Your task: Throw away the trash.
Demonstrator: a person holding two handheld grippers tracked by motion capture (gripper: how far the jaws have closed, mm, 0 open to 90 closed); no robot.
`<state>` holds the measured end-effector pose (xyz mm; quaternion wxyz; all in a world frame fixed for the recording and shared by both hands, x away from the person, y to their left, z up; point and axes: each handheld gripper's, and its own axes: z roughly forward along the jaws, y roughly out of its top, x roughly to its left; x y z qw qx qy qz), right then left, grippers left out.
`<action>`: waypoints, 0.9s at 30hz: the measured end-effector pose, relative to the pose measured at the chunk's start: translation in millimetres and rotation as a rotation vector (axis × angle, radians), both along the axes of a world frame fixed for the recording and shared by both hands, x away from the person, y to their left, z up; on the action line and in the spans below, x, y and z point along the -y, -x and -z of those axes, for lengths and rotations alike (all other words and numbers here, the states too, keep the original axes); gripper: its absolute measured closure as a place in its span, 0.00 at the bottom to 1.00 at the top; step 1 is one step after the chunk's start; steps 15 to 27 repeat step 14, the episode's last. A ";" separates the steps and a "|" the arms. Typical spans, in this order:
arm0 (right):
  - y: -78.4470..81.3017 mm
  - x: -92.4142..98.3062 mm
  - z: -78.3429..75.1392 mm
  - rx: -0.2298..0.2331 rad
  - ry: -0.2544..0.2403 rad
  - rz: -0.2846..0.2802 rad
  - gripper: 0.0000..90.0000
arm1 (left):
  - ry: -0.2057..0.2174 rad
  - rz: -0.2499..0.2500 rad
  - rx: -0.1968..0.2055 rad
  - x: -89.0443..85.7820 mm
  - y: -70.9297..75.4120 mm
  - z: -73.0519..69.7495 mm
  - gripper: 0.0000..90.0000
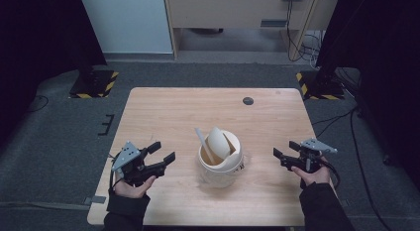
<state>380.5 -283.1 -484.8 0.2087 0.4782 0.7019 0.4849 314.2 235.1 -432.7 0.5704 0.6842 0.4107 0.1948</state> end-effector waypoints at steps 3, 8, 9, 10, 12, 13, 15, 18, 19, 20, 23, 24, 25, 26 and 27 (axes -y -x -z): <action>-0.7 0.7 2.5 -0.016 0.012 0.011 0.22 | -0.053 -0.044 -0.066 -14.5 -2.6 18.8 0.26; -2.3 3.7 8.3 -0.056 0.028 0.033 0.19 | -0.148 -0.108 -0.183 -33.0 -11.1 46.8 0.22; -2.5 4.5 9.3 -0.064 0.031 0.037 0.18 | -0.185 -0.126 -0.213 -37.6 -13.5 53.0 0.22; -2.7 6.1 11.1 -0.074 0.035 0.048 0.17 | -0.197 -0.131 -0.233 -40.3 -14.8 56.7 0.22; -3.2 9.5 14.2 -0.096 0.050 0.063 0.16 | -0.224 -0.155 -0.281 -47.0 -17.3 65.8 0.22; -3.6 11.4 16.0 -0.105 0.059 0.071 0.15 | -0.238 -0.162 -0.299 -49.0 -18.1 69.1 0.21; -4.3 15.1 19.7 -0.122 0.075 0.085 0.14 | -0.264 -0.165 -0.327 -50.9 -19.5 73.1 0.20; -4.3 15.1 19.7 -0.122 0.075 0.085 0.14 | -0.264 -0.165 -0.327 -50.9 -19.5 73.1 0.20; -4.3 15.1 19.7 -0.122 0.075 0.085 0.14 | -0.264 -0.165 -0.327 -50.9 -19.5 73.1 0.20; -4.3 15.1 19.7 -0.122 0.075 0.085 0.14 | -0.264 -0.165 -0.327 -50.9 -19.5 73.1 0.20; -4.3 15.1 19.7 -0.122 0.075 0.085 0.14 | -0.264 -0.165 -0.327 -50.9 -19.5 73.1 0.20; -4.3 15.1 19.7 -0.122 0.075 0.085 0.14 | -0.264 -0.165 -0.327 -50.9 -19.5 73.1 0.20; -4.3 15.1 19.7 -0.122 0.075 0.085 0.14 | -0.264 -0.165 -0.327 -50.9 -19.5 73.1 0.20; -4.3 15.1 19.7 -0.122 0.075 0.085 0.14 | -0.264 -0.165 -0.327 -50.9 -19.5 73.1 0.20; -4.3 15.1 19.7 -0.122 0.075 0.085 0.14 | -0.264 -0.165 -0.327 -50.9 -19.5 73.1 0.20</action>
